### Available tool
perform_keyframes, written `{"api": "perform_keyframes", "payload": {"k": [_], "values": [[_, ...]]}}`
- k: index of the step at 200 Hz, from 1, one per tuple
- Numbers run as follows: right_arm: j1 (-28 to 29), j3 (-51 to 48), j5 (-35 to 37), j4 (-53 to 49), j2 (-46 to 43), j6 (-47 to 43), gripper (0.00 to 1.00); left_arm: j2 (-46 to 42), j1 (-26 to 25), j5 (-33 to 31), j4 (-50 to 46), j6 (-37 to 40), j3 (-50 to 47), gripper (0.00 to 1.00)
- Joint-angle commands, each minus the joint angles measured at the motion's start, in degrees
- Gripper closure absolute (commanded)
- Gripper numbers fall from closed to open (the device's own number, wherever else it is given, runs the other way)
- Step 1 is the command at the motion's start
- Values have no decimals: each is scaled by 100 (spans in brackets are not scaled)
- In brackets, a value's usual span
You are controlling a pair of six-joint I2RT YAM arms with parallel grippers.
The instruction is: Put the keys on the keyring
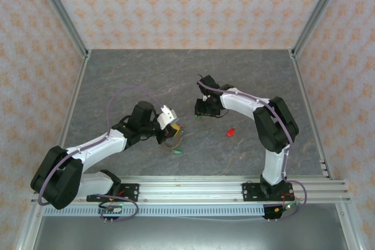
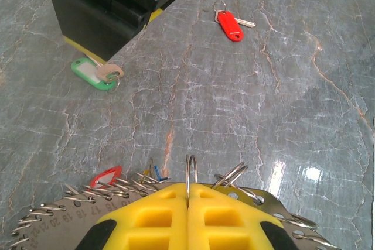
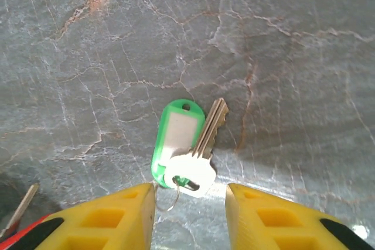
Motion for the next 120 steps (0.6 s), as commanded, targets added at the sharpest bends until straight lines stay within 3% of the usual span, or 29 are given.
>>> {"api": "perform_keyframes", "payload": {"k": [1,54,120], "values": [[55,-74,-38,80,-151,835,64,43,55,129,14,143,206,100],[92,-200,-111,194,19,1493,67,62,56,141,-5,150,225,100],[107,-217,-206,304,93,1668,73,93,55,164,-23,149,249,100]]}}
